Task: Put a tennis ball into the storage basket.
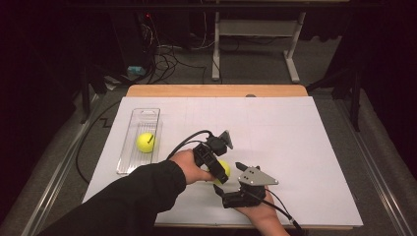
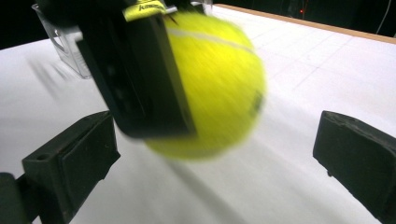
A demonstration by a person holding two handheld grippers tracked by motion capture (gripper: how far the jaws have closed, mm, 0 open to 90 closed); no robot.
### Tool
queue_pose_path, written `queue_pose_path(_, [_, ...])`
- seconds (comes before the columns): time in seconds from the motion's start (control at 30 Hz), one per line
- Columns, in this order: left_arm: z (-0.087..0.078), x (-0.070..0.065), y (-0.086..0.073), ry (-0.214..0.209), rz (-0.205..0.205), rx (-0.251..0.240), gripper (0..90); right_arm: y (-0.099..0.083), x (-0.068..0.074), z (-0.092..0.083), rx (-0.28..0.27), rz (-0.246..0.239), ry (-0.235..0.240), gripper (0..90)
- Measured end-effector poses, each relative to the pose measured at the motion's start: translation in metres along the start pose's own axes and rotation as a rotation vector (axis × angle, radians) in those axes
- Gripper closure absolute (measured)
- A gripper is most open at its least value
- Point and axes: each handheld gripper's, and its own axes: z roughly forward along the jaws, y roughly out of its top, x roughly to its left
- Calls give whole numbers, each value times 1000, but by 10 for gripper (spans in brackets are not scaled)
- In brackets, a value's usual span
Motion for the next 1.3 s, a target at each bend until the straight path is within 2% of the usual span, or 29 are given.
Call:
queue_pose_path(0.2, [-9,13,-6,13,-29,-10,267,-3,-11,-8,10,-2,-28,0])
queue_pose_path(0.33, [-16,21,-11,28,-42,-8,267,-6,-19,-13,10,13,-47,0])
queue_pose_path(0.63, [-32,43,-28,59,-99,-30,267,-13,-40,-27,14,29,-119,0])
queue_pose_path(0.77, [-37,50,-35,74,-114,-25,267,-16,-52,-37,11,34,-161,0])
queue_pose_path(1.0, [-52,65,-54,98,-153,-31,267,-24,-72,-58,9,41,-227,0])
queue_pose_path(1.3, [-74,89,-83,129,-218,-42,267,-31,-88,-78,4,60,-275,0])
